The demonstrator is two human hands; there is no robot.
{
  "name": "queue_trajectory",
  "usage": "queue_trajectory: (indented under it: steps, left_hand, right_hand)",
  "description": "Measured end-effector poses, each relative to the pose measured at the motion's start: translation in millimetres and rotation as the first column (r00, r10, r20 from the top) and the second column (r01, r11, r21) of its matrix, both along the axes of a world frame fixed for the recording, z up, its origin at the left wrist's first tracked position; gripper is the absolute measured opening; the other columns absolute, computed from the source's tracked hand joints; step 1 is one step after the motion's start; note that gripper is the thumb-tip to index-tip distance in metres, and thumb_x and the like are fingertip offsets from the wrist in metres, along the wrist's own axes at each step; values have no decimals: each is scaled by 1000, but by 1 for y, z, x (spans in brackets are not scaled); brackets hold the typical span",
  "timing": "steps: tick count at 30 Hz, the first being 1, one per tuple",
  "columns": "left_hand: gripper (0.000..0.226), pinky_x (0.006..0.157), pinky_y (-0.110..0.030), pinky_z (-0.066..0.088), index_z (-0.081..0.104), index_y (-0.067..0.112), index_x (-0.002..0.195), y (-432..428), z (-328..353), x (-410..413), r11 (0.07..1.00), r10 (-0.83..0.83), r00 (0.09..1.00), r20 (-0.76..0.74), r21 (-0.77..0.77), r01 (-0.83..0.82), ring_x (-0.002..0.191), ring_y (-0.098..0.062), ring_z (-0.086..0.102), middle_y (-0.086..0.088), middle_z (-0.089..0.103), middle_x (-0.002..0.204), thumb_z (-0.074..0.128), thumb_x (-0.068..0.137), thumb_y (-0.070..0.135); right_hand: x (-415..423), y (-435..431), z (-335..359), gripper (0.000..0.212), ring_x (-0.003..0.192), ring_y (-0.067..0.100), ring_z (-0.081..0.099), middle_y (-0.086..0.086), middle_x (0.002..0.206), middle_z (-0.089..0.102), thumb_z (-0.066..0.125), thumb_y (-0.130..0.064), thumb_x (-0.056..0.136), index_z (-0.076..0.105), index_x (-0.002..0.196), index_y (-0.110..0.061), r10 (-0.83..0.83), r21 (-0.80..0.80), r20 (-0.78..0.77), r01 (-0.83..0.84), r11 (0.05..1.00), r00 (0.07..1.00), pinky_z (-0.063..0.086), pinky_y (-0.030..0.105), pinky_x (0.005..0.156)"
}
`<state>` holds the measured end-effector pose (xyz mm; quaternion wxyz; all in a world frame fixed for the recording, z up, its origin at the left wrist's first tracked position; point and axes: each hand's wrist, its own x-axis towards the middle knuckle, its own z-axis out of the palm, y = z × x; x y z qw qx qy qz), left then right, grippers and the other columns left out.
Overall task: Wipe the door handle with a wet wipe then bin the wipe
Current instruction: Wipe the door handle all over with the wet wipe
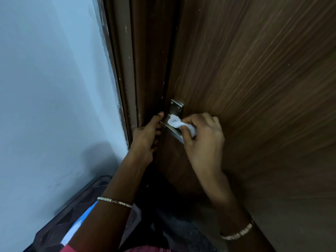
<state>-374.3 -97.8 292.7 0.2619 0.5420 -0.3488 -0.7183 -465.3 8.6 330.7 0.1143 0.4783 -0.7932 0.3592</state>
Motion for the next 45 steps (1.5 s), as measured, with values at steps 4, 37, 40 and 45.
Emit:
queue_trajectory:
  steps: [4, 37, 40, 45]
  left_hand:
    - [38, 68, -33, 43, 76, 16, 105, -3, -10, 3, 1000, 6, 999, -36, 20, -5, 78, -23, 57, -13, 74, 105, 72, 80, 44]
    - [19, 56, -27, 36, 81, 25, 85, 2, -29, 14, 996, -89, 996, -27, 17, 89, 58, -11, 47, 8, 68, 66, 63, 88, 29]
    - [19, 55, -27, 36, 81, 23, 88, 3, -30, 17, 995, -101, 994, -44, 21, 102, 57, -10, 47, 8, 68, 66, 63, 88, 29]
    - [19, 51, -24, 36, 79, 19, 95, 2, -30, 21, 993, -112, 992, -63, 30, 114, 57, -9, 47, 5, 66, 73, 63, 89, 27]
  right_hand:
    - [10, -32, -14, 22, 100, 19, 64, 5, 110, 68, 69, -9, 89, 72, 110, -13, 84, 113, -25, -81, 990, 996, 51, 23, 80]
    - [-3, 16, -25, 14, 76, -3, 64, -9, 86, 74, 80, -21, 83, 70, 94, -21, 16, 162, 165, -43, 986, 986, 32, -1, 62]
    - [-11, 24, -24, 15, 72, -5, 66, -14, 79, 73, 82, -23, 79, 71, 88, -26, -7, 145, 281, -35, 989, 960, 46, 6, 58]
    - [-28, 32, -17, 20, 77, -4, 72, -12, 80, 77, 86, -11, 72, 75, 85, -23, -3, 106, 554, -67, 992, 833, 61, 19, 70]
